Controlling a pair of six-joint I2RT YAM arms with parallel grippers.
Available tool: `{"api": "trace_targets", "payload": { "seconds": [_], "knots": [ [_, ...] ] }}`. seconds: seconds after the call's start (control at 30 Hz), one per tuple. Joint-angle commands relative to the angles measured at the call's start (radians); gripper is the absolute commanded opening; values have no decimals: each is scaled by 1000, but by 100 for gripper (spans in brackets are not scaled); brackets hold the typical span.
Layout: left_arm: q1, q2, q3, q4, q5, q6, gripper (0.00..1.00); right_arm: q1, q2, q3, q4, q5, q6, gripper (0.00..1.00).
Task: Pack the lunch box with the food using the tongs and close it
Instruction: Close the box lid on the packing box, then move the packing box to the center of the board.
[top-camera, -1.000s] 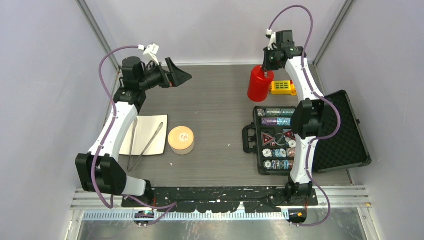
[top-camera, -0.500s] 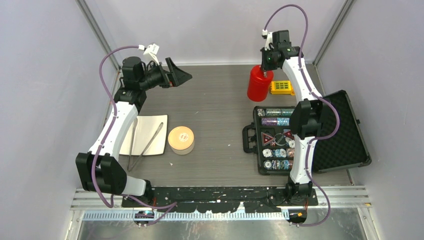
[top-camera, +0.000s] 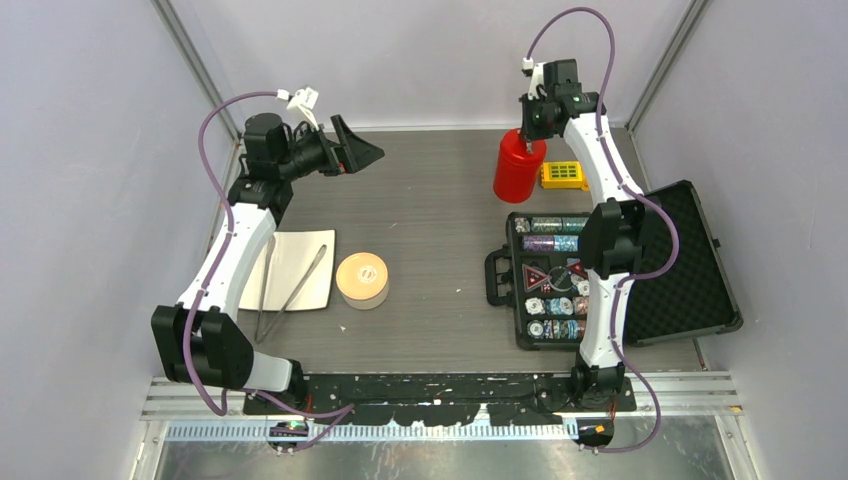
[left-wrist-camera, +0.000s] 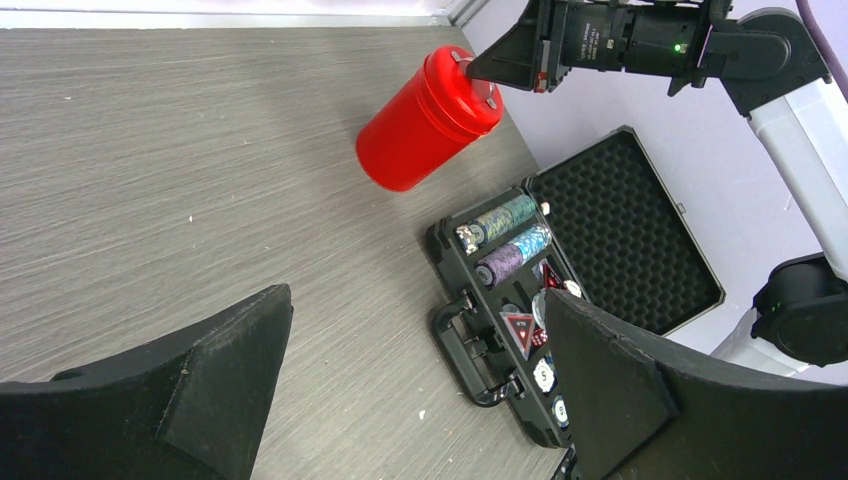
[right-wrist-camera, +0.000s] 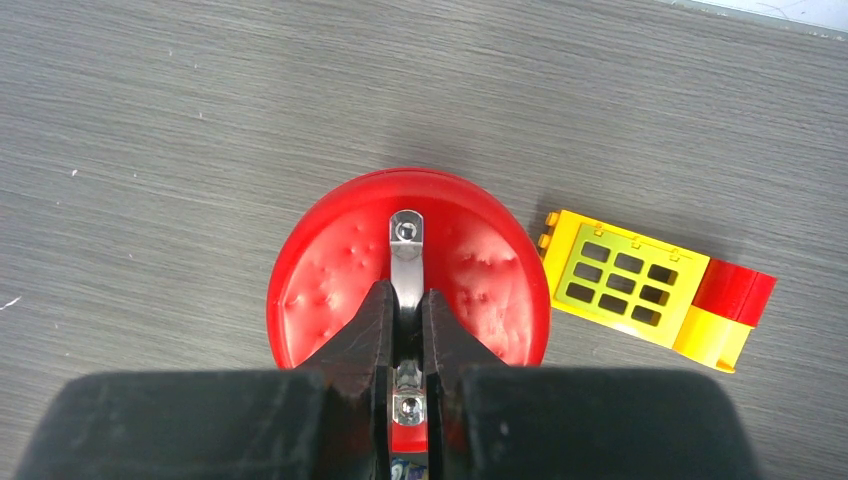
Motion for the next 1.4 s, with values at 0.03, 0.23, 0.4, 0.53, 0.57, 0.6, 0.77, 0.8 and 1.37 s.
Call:
{"api": "trace_targets", "payload": {
  "seconds": [0.03,0.23,0.4,0.53,0.57,0.6,0.77,0.8,1.37],
  "knots": [
    [7,-3,19,44,23,-6,100,12,-54,28,25,-14,-8,0],
    [6,-1,18,42,20,-8,100,26,-46,2,27,-6,-10,0],
    [7,0,20,41,20,-9,100,26,-37,-17,29,1,-24,0],
    [6,0,18,41,21,-6,100,30,-33,-36,29,6,-40,0],
    [7,0,15,40,20,-6,100,32,-35,-41,28,9,-45,0],
    [6,1,16,40,20,-6,100,36,-36,-47,29,9,-51,1],
    [6,2,15,42,19,-6,100,38,-23,-56,11,4,-39,0],
    [7,2,15,42,19,-7,100,37,-16,-51,-1,-6,-27,0],
    [43,20,18,42,31,-42,100,123,-49,-8,-42,-255,94,1]
  ]
}}
